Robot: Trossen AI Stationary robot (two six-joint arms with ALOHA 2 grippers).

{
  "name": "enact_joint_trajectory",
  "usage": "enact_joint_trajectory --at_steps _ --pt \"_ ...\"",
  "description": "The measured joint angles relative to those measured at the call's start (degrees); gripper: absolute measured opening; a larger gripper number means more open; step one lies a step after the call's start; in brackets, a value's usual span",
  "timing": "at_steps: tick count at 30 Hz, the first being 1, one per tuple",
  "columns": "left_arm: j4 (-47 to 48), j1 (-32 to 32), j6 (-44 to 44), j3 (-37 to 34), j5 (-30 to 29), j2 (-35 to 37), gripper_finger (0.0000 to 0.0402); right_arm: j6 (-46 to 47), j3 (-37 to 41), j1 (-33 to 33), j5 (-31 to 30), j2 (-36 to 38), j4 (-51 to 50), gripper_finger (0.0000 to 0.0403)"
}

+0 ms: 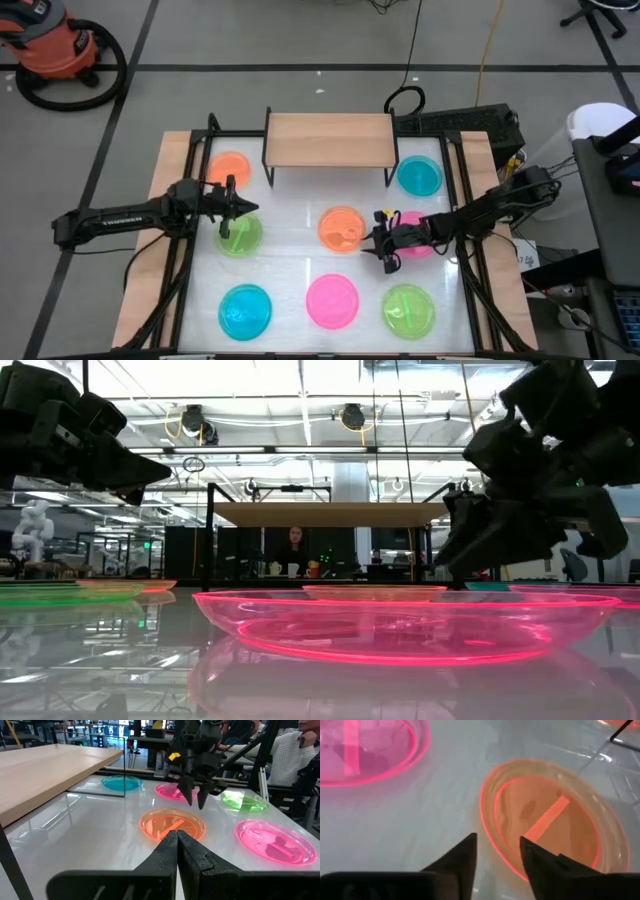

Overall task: Place and stack plates onto a shelf
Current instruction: Put the bottom orange plate on the shelf

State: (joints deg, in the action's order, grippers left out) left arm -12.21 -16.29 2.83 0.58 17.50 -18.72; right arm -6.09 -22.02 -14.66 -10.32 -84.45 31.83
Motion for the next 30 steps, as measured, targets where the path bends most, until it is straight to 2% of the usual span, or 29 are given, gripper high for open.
enact_joint_trajectory --at_steps 4,8,10,19,25,30 --pt "-0.02 0.00 0.01 0.00 0.00 0.00 0.0008 -0.74 0.00 -0.54 -2.20 -2.15 0.16 0.0171" --pt "-0.02 0.00 0.02 0.00 0.00 0.00 0.0008 -3.18 0.00 -0.45 -4.63 -3.89 0.42 0.0174" --pt "0.00 0.00 0.00 0.01 0.00 0.00 0.0008 -4.47 -0.14 -0.45 -6.18 -4.52 0.43 0.0169" --pt "0.00 0.00 0.00 0.00 0.00 0.00 0.0008 -7.83 -3.76 -0.45 -6.37 -5.18 -2.51 0.0137" --pt "-0.02 -0.01 0.00 0.01 0.00 0.00 0.0008 -8.33 -6.26 -0.36 -6.63 -11.17 -1.99 0.0120" --pt "0.02 -0.02 0.00 0.00 0.00 -0.02 0.0008 -8.89 -7.88 -0.36 -9.73 -14.85 -1.88 0.0102"
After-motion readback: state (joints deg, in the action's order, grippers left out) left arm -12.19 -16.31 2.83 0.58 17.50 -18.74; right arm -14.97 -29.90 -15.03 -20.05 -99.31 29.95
